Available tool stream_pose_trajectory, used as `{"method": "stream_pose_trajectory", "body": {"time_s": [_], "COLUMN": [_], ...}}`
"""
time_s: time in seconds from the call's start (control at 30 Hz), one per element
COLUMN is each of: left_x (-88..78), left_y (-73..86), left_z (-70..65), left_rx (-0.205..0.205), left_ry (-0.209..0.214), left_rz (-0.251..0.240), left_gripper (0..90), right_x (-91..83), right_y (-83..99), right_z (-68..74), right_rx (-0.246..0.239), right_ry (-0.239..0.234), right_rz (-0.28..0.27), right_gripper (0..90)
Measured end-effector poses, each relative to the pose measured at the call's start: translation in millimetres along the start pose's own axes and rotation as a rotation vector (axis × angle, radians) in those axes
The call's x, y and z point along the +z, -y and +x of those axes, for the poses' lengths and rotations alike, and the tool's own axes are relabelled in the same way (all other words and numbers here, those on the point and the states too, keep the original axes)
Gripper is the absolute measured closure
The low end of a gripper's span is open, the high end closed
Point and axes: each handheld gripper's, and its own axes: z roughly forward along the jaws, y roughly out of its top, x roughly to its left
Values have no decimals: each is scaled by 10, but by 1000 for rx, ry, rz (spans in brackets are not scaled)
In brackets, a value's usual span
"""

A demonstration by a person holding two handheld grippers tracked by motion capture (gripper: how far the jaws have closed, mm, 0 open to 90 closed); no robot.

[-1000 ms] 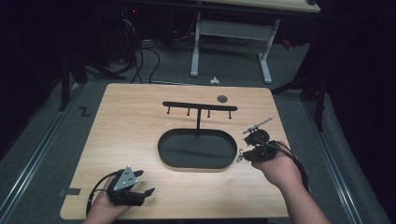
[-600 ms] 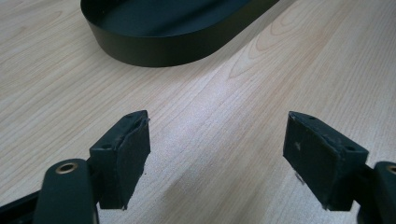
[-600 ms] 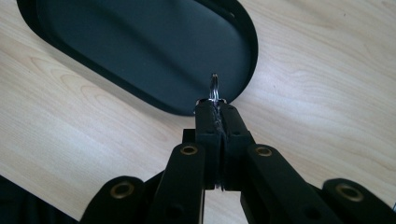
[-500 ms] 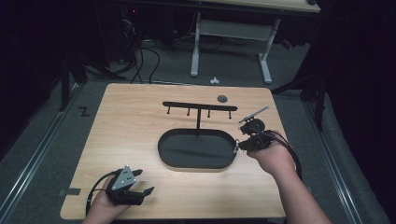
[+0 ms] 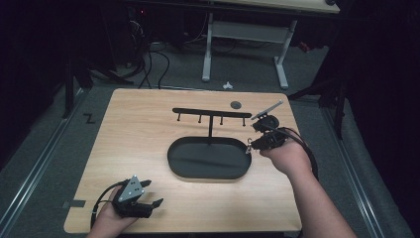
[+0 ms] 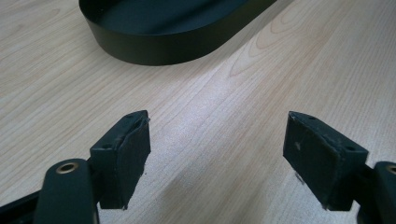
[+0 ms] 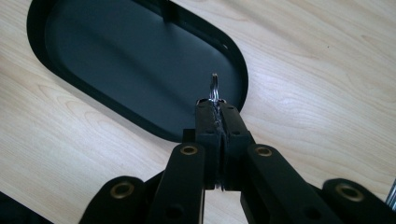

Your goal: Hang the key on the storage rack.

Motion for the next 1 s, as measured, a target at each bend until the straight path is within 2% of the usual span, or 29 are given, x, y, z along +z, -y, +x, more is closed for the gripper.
{"method": "stream_pose_trajectory", "body": {"time_s": [0.4, 0.43, 1.0], "left_x": [-12, -11, -18], "left_y": [1, 1, 4], "left_z": [11, 11, 16], "left_rx": [-2, -2, -2], "left_ry": [0, 0, 0], "left_rz": [-2, -1, 0], "left_gripper": [236, 236, 236], "right_x": [-130, -131, -131], "right_y": [-190, -200, -390], "right_z": [29, 29, 69], "right_rx": [-14, -25, -20], "right_ry": [17, 17, 11], "right_rz": [-19, -24, -38], "right_gripper": [885, 885, 885]}}
